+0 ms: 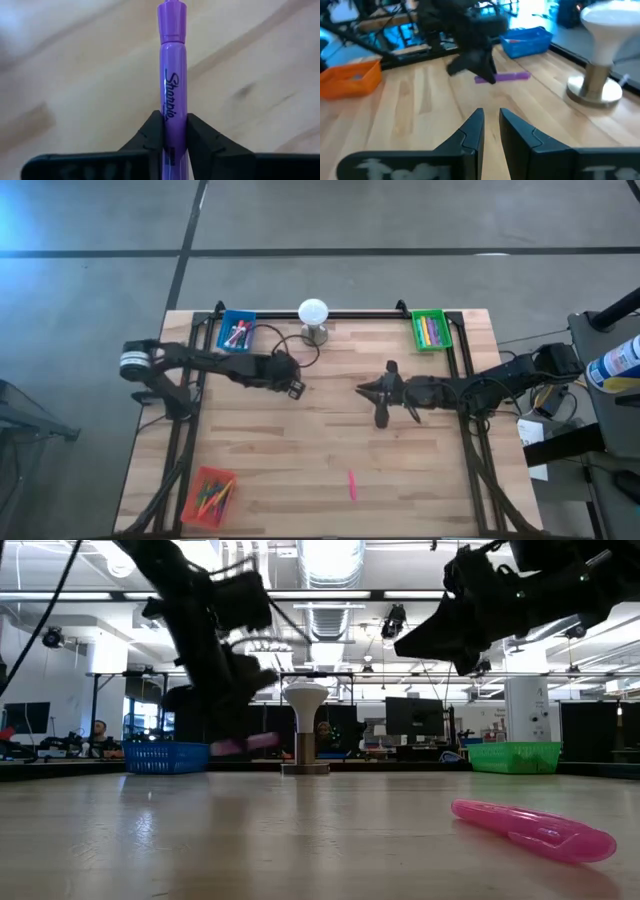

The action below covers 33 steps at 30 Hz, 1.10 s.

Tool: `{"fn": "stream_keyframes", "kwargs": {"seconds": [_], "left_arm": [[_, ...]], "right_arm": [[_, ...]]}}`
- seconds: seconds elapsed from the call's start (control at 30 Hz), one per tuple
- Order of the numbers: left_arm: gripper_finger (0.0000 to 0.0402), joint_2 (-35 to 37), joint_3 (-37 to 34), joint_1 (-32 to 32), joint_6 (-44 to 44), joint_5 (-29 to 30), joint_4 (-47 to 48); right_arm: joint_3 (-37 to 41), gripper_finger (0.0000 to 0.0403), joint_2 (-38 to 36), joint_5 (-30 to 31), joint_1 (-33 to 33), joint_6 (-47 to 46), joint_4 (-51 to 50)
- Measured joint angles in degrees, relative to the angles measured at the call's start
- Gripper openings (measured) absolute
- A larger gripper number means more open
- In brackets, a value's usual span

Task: Pick & Place Markers
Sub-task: Put the violet highlighter pen into the green bin

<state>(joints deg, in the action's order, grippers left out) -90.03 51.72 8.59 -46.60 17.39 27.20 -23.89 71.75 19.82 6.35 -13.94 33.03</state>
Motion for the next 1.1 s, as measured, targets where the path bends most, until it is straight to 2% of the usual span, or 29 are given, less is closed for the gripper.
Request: {"fn": "stream_keyframes", "kwargs": {"seconds": [0.1, 0.23, 0.37, 0.47, 0.6, 0.77, 1.1], "left_arm": [[0.0051, 4.06, -4.03, -1.17, 4.65, -0.29, -13.30], [0.0052, 7.54, -12.05, -1.49, 11.74, -5.47, -41.09], [0.0052, 7.29, -19.34, -0.71, 14.65, -11.22, -65.52], [0.0053, 6.88, -22.79, -0.61, 18.51, -14.84, -76.83], [0.0053, 6.65, -24.37, -0.61, 23.99, -19.68, -85.17], [0.0053, 6.70, -23.95, -0.61, 27.15, -24.53, -87.19], [0.0053, 6.76, -23.73, -0.56, 28.86, -26.52, -87.76]], "right_arm": [[0.51, 0.0056, 0.05, 0.68, -1.60, -5.17, 0.07], [0.76, 0.0078, 0.82, 0.29, -3.87, -9.01, 1.32], [0.42, 0.0113, 2.06, -5.40, -6.02, -10.09, 7.79], [-0.97, 0.0141, 3.60, -9.96, -7.46, -10.18, 13.46], [-4.25, 0.0173, 6.93, -12.40, -9.82, -11.64, 14.23], [-10.97, 0.0193, 13.48, -13.05, -10.78, -11.55, 14.41], [-20.59, 0.0181, 19.28, -17.41, -11.93, -7.49, 14.00]]}}
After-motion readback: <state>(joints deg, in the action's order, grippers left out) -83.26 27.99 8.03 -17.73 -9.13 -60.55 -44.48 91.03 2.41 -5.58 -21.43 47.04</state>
